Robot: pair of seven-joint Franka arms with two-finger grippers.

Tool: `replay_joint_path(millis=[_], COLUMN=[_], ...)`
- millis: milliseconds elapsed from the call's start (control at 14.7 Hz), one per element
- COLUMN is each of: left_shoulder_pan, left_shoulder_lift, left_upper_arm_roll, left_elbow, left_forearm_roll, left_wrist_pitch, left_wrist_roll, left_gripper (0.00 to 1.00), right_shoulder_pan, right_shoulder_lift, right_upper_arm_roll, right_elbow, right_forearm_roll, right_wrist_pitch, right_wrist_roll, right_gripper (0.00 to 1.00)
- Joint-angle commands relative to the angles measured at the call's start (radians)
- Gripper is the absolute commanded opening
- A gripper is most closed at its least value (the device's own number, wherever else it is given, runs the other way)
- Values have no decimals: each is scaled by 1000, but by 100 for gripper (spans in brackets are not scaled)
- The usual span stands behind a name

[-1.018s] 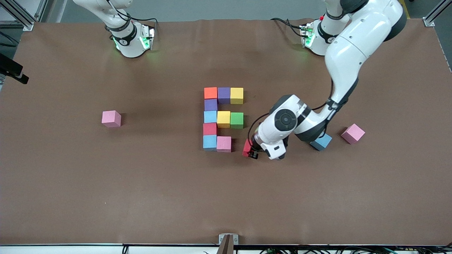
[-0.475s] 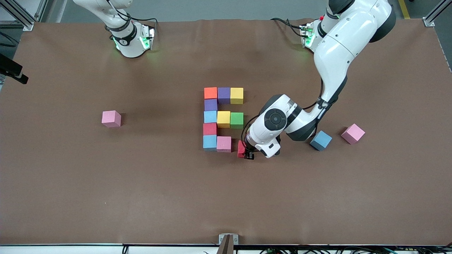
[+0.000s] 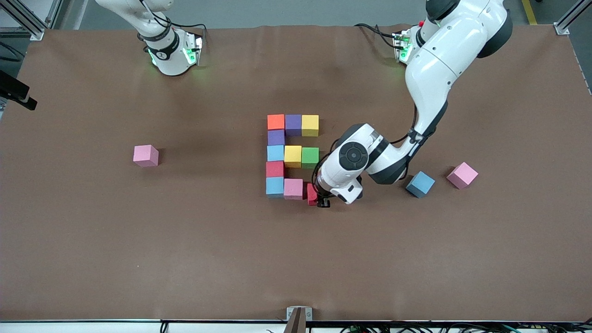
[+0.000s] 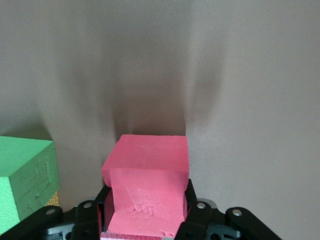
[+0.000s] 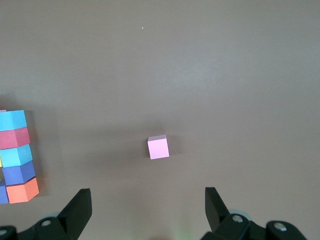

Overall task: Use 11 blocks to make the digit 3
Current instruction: 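Carry the red cube with the left gripper toward the pink cube, then lower the red cube beside the pink cube with the left gripper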

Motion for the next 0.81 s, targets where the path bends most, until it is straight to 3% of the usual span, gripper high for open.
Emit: replay_joint_path(millis=[0, 136, 272, 407, 475, 543, 747], left_shoulder_pan=[-32, -33, -46, -62, -71, -75, -76], left_shoulder_lift=[30, 32, 36, 35, 33, 30, 16], left_upper_arm_roll=[12, 12, 12, 37, 46, 55, 58], left_elbow=[52, 52, 50, 49, 50, 50, 50], left_forearm_roll=[-15, -12, -7, -6, -6, -6, -4], left_wrist_pitch=[-9, -9, -9, -9, -9, -9, -16], left_wrist_roll=[-5, 0, 0, 6, 10, 17, 27], left_gripper=[4, 9, 27, 64, 93, 100, 100], right_shoulder_pan=[1, 1, 0, 0, 0, 0, 0], right_shoulder_lift=[5, 5, 5, 5, 5, 5, 5], right_upper_arm_roll=[-2, -2, -2, -2, -2, -2, -2], right_elbow=[15, 15, 15, 15, 15, 15, 15], right_forearm_roll=[-5, -6, -8, -8, -9, -9, -9], right_wrist_pitch=[-12, -12, -12, -12, -12, -12, -12], right_wrist_roll=[-8, -8, -8, -8, -8, -8, -8], right_gripper=[100, 100, 100, 100, 100, 100, 100])
